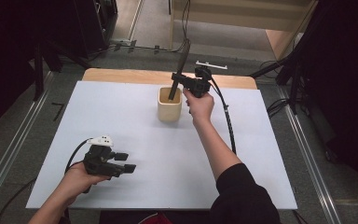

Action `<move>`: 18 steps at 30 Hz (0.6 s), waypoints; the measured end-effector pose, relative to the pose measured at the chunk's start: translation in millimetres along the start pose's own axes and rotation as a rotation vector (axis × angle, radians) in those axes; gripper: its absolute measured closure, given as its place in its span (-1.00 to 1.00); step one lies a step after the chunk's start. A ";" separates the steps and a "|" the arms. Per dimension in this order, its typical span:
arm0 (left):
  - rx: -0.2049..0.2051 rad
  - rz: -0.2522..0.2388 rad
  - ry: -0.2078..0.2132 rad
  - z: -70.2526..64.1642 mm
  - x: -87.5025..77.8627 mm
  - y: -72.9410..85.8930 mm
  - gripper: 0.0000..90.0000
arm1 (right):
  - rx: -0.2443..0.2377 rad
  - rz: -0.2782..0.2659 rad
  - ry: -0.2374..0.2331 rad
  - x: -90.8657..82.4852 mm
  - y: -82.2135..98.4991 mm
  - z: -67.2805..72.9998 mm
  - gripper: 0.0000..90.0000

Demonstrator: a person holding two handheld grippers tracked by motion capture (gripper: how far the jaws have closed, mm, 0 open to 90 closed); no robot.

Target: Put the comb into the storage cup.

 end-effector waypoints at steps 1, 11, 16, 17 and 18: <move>0.000 -0.002 0.002 0.0 0.1 0.1 -0.21 | -0.004 0.002 0.000 0.1 1.3 -0.2 0.55; -0.003 0.000 0.001 0.1 -0.1 0.0 -0.21 | -0.068 0.008 -0.011 2.0 13.0 3.3 0.55; -0.002 0.000 0.002 0.0 -0.1 0.0 -0.21 | -0.076 0.002 -0.017 2.9 18.2 5.5 0.55; -0.001 0.001 0.002 -0.1 0.0 0.0 -0.21 | -0.076 0.006 -0.017 3.1 19.3 5.7 0.55; -0.001 0.001 0.002 -0.2 0.0 0.0 -0.21 | -0.079 0.003 -0.017 3.6 20.6 5.6 0.55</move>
Point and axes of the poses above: each handheld gripper's, and its own axes: x roughly forward along the jaws, y roughly out of its underside, z roughly to its left, the point moved 1 cm from there along x, roughly forward along the jaws, and after that the axes turned 7 degrees about y, right-handed, at the moved point
